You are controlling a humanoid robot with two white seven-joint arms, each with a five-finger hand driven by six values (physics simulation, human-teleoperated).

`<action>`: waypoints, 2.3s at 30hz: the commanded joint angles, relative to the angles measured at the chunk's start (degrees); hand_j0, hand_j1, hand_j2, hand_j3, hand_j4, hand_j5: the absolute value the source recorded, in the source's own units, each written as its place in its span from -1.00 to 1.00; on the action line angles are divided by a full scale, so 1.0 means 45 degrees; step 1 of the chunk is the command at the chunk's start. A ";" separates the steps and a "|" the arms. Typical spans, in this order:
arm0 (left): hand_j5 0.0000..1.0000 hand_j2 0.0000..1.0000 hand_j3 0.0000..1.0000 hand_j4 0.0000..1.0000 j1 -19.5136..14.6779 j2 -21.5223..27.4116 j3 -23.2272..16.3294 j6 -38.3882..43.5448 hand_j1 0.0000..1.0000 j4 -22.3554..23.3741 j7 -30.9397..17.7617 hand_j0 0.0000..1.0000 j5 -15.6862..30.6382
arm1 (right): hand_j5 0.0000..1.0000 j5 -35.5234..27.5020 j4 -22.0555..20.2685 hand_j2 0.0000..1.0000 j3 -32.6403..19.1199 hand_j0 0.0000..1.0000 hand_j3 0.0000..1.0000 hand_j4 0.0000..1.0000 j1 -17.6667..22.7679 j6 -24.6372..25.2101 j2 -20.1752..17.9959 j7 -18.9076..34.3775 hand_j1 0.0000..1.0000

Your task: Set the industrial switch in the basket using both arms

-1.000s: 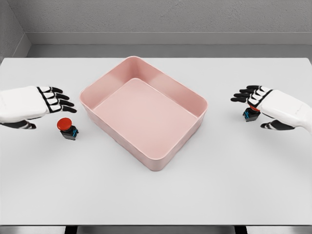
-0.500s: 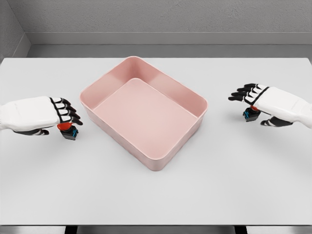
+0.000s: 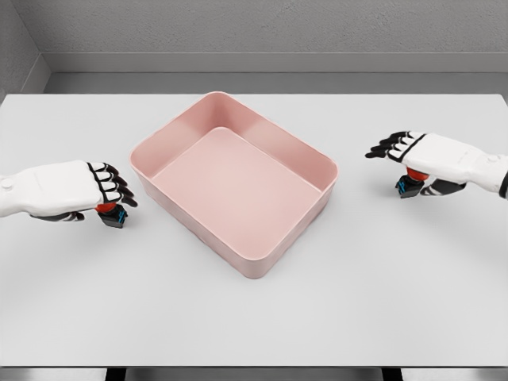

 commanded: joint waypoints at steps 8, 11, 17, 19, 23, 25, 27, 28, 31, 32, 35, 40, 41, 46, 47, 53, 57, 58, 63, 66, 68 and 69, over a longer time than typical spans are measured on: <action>0.70 0.70 0.70 0.70 0.0021 -0.0685 -0.0030 0.0017 0.70 0.0338 0.0005 0.70 -0.0612 | 1.00 0.0201 0.0909 1.00 0.0410 1.00 1.00 1.00 -0.0039 0.0016 0.0186 0.0062 1.00; 0.70 0.70 0.70 0.70 0.0060 -0.0704 -0.0049 0.0017 0.70 0.0338 0.0024 0.70 -0.0730 | 1.00 0.0201 0.0929 1.00 0.0410 1.00 1.00 1.00 -0.0215 0.0016 0.0264 0.0062 1.00; 0.69 0.69 0.69 0.69 0.0021 -0.0782 -0.0303 0.0017 0.69 0.0338 0.0005 0.69 -0.0925 | 1.00 0.0533 0.1476 1.00 0.0430 1.00 1.00 1.00 -0.0391 0.0016 0.0557 0.0063 1.00; 0.68 0.68 0.68 0.68 0.0001 -0.0782 -0.0284 0.0017 0.68 0.0572 0.0005 0.68 -0.1140 | 1.00 0.0630 0.1651 1.00 0.0410 1.00 1.00 1.00 -0.0372 0.0016 0.0576 0.0082 1.00; 0.66 0.66 0.66 0.66 -0.0018 -0.0782 -0.0284 0.0017 0.66 0.0611 0.0024 0.66 -0.1159 | 1.00 0.0768 0.1925 1.00 0.0390 1.00 1.00 1.00 -0.0528 0.0016 0.0596 0.0082 1.00; 0.65 0.65 0.65 0.65 -0.0038 -0.0782 -0.0284 0.0017 0.65 0.0592 0.0024 0.65 -0.1159 | 0.99 0.0768 0.1925 0.99 0.0390 0.99 0.99 0.99 -0.0547 0.0016 0.0615 0.0160 0.99; 0.59 0.59 0.59 0.59 -0.0057 -0.0802 -0.0264 0.0017 0.59 0.0611 0.0024 0.59 -0.1179 | 0.94 0.0748 0.1925 0.94 0.0390 0.94 0.94 0.94 -0.0566 0.0016 0.0713 0.0414 0.94; 0.59 0.59 0.59 0.59 -0.0057 -0.0802 -0.0264 0.0017 0.59 0.0611 0.0024 0.59 -0.1237 | 0.93 0.0748 0.1925 0.93 0.0390 0.93 0.93 0.93 -0.0547 0.0016 0.0713 0.0414 0.93; 0.59 0.59 0.59 0.59 -0.0057 -0.0841 -0.0284 0.0017 0.59 0.0807 0.0024 0.59 -0.1276 | 0.88 0.0748 0.1905 0.88 0.0410 0.88 0.88 0.88 -0.0547 0.0016 0.0713 0.0414 0.88; 0.59 0.59 0.59 0.59 -0.0057 -0.0996 -0.0284 0.0017 0.59 0.0943 0.0024 0.59 -0.1471 | 0.86 0.0748 0.1905 0.86 0.0410 0.86 0.86 0.86 -0.0547 0.0016 0.0732 0.0414 0.86; 0.47 0.47 0.47 0.47 -0.0077 -0.1153 -0.0284 0.0017 0.47 0.1041 0.0024 0.47 -0.1667 | 0.79 0.0748 0.1847 0.79 0.0410 0.79 0.79 0.79 -0.0547 0.0016 0.0733 0.0414 0.79; 0.44 0.44 0.44 0.44 -0.0077 -0.1134 -0.0284 0.0017 0.44 0.1041 0.0024 0.44 -0.1706 | 0.67 0.0748 0.1847 0.67 0.0410 0.67 0.67 0.67 -0.0567 0.0016 0.0713 0.0434 0.67; 0.44 0.44 0.44 0.44 -0.0077 -0.1134 -0.0284 0.0017 0.44 0.1041 0.0024 0.44 -0.1706 | 0.64 0.0748 0.1847 0.64 0.0390 0.64 0.64 0.64 -0.0567 0.0016 0.0713 0.0434 0.64; 0.40 0.40 0.40 0.40 -0.0096 -0.1134 -0.0264 0.0017 0.40 0.1041 0.0024 0.40 -0.1726 | 0.53 0.0748 0.1847 0.53 0.0390 0.53 0.53 0.53 -0.0567 0.0016 0.0713 0.0434 0.53; 0.39 0.39 0.39 0.39 -0.0096 -0.1134 -0.0264 0.0017 0.39 0.1041 0.0024 0.39 -0.1726 | 0.53 0.0748 0.1847 0.53 0.0390 0.53 0.53 0.53 -0.0567 0.0016 0.0713 0.0434 0.53; 0.26 0.26 0.26 0.26 -0.0077 -0.1134 -0.0284 0.0017 0.26 0.1041 0.0024 0.26 -0.1921 | 0.35 0.0748 0.1847 0.35 0.0390 0.35 0.35 0.35 -0.0547 0.0016 0.0693 0.0472 0.35; 0.08 0.08 0.08 0.08 -0.0077 -0.1134 -0.0303 0.0017 0.08 0.1022 0.0024 0.08 -0.1980 | 0.22 0.0768 0.1847 0.22 0.0351 0.22 0.22 0.22 -0.0567 0.0016 0.0693 0.0609 0.22; 0.05 0.05 0.05 0.05 -0.0077 -0.1134 -0.0303 0.0017 0.05 0.1022 0.0024 0.05 -0.1980 | 0.21 0.0768 0.1847 0.21 0.0332 0.21 0.21 0.21 -0.0567 0.0016 0.0693 0.0609 0.21; -0.19 -0.19 -0.19 -0.19 -0.0077 -0.1134 -0.0303 0.0017 -0.19 0.1022 0.0024 -0.19 -0.1980 | 0.15 0.0768 0.1847 0.15 0.0332 0.15 0.15 0.15 -0.0567 0.0016 0.0693 0.0609 0.15; -0.29 -0.29 -0.29 -0.29 -0.0077 -0.1134 -0.0303 0.0017 -0.29 0.0983 0.0024 -0.29 -0.1980 | 0.09 0.0768 0.1847 0.09 0.0332 0.09 0.09 0.09 -0.0566 0.0016 0.0693 0.0609 0.09; -0.31 -0.31 -0.31 -0.31 -0.0135 -0.1115 -0.0303 0.0017 -0.31 0.0924 0.0005 -0.31 -0.1960 | 0.07 0.0768 0.1847 0.07 0.0312 0.07 0.07 0.07 -0.0567 0.0016 0.0693 0.0609 0.07; -0.32 -0.32 -0.32 -0.32 -0.0233 -0.1114 -0.0303 0.0017 -0.32 0.0905 0.0005 -0.32 -0.1941 | 0.04 0.0768 0.1847 0.04 0.0312 0.04 0.04 0.04 -0.0567 0.0016 0.0693 0.0609 0.04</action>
